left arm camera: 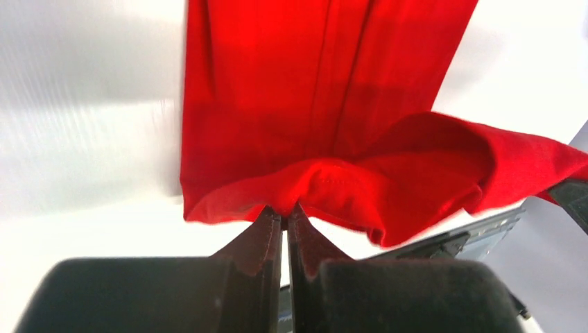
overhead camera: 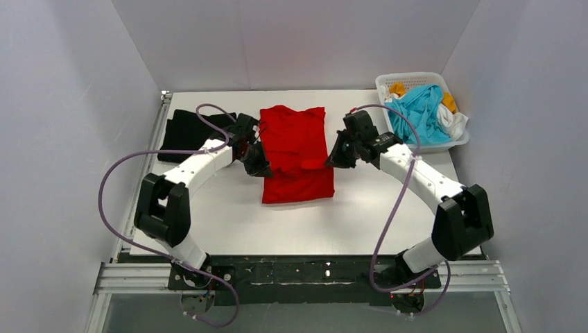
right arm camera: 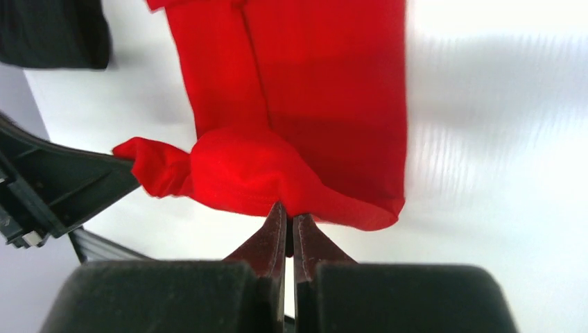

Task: Fold and stack the t-shirts
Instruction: Fold the folded rectangular tshirt in 1/3 of the way

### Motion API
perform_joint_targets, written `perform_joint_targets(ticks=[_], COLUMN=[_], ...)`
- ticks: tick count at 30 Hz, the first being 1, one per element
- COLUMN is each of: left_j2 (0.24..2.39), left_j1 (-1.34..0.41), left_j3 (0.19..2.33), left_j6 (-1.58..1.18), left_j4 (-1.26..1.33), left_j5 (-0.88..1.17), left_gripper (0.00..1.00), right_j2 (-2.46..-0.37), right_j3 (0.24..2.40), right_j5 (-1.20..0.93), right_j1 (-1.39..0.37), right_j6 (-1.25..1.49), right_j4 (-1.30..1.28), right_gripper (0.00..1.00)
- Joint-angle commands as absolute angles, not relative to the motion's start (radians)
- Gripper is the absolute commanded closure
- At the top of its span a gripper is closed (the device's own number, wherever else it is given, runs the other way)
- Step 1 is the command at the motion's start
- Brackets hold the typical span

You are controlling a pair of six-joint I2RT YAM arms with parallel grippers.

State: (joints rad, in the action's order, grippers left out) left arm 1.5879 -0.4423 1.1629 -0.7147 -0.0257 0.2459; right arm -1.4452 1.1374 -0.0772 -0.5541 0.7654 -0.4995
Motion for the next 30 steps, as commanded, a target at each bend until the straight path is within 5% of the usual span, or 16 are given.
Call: perform_joint_targets(ticks=[1, 15, 17, 20, 21, 24, 30], left_j2=[1.708, 2.077, 2.095, 2.113, 2.107, 2.051, 1.839], left_j1=[-0.394, -0.328, -0.325, -0.318, -0.311, -0.309, -0.31], left_j3=[1.339, 1.734, 1.756, 1.817, 1.862, 1.851, 1.537], left_j6=[-0.63, -0.55, -0.547, -0.542, -0.537, -0.529, -0.579], left_j4=[-0.186, -0.376, -0.382, -0.412, -0.435, -0.436, -0.356], left_j5=[0.205, 0.176, 0.173, 0.153, 0.167, 0.184, 0.234], left_gripper=[1.0, 0.99, 0.88, 0.5, 0.07, 0.02, 0.02], right_j2=[-1.578, -1.929, -1.956, -1.994, -2.009, -1.978, -1.797], right_j3=[1.293, 1.599, 1.621, 1.678, 1.742, 1.756, 1.504], right_j5=[-0.08, -0.071, -0.076, -0.086, -0.059, -0.022, -0.07], right_j1=[-0.5, -0.432, -0.426, -0.416, -0.414, -0.414, -0.416], right_j6=[0.682, 0.583, 0.581, 0.569, 0.558, 0.539, 0.557], right_j4=[-0.537, -0.608, -0.595, -0.595, -0.648, -0.665, -0.584], right_gripper=[0.99, 0.99, 0.92, 0.69, 0.47, 0.26, 0.17])
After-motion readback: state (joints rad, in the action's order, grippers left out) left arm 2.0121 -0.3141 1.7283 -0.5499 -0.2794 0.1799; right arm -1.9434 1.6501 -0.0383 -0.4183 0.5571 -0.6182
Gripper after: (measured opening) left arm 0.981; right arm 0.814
